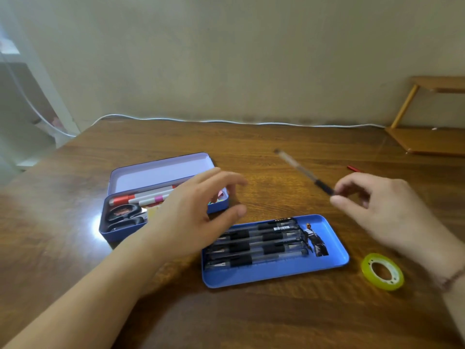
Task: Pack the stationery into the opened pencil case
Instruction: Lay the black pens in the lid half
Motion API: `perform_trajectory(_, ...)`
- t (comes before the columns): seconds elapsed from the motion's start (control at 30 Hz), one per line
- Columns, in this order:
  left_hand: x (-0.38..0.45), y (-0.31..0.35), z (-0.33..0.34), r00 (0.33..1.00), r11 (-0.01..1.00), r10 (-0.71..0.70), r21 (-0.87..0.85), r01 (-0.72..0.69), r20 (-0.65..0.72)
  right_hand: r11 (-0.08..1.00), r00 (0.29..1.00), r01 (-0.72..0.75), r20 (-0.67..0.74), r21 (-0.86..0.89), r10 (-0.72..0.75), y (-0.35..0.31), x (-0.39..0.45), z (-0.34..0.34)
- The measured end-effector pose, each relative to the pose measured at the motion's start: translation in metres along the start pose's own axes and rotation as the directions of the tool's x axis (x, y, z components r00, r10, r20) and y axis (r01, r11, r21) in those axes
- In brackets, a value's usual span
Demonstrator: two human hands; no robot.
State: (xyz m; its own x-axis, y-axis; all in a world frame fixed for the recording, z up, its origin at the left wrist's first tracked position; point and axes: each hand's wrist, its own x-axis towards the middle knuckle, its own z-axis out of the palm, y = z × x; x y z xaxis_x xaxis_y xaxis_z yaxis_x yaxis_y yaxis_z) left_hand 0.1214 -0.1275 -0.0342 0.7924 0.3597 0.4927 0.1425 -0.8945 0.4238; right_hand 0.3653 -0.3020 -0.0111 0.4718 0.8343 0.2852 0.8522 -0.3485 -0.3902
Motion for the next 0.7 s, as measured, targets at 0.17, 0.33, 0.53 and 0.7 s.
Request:
perform_trajectory(0.17, 0.001, 0.004, -0.006, 1.0, 0.994, 0.022, -0.111, -0.022, 0.0, 0.939, 0.943, 0.232, 0.177, 0.256, -0.281, -0.035, -0.02, 0.014)
perform_trajectory(0.33, -0.001, 0.008, -0.007, 0.922, 0.981, 0.169, 0.026, -0.19, 0.347, 0.93, 0.884, 0.289, 0.311, 0.227, -0.35, -0.037, -0.025, 0.027)
perform_trajectory(0.53, -0.002, 0.01, -0.006, 0.88, 0.978, 0.165, 0.044, -0.205, 0.446, 0.947, 0.878, 0.229, 0.371, 0.226, -0.301, -0.033, -0.023, 0.027)
perform_trajectory(0.7, -0.002, 0.009, -0.005, 0.861, 0.983, 0.136, 0.042, -0.179, 0.489, 0.953, 0.865, 0.198, 0.416, 0.231, -0.281, -0.033, -0.024, 0.024)
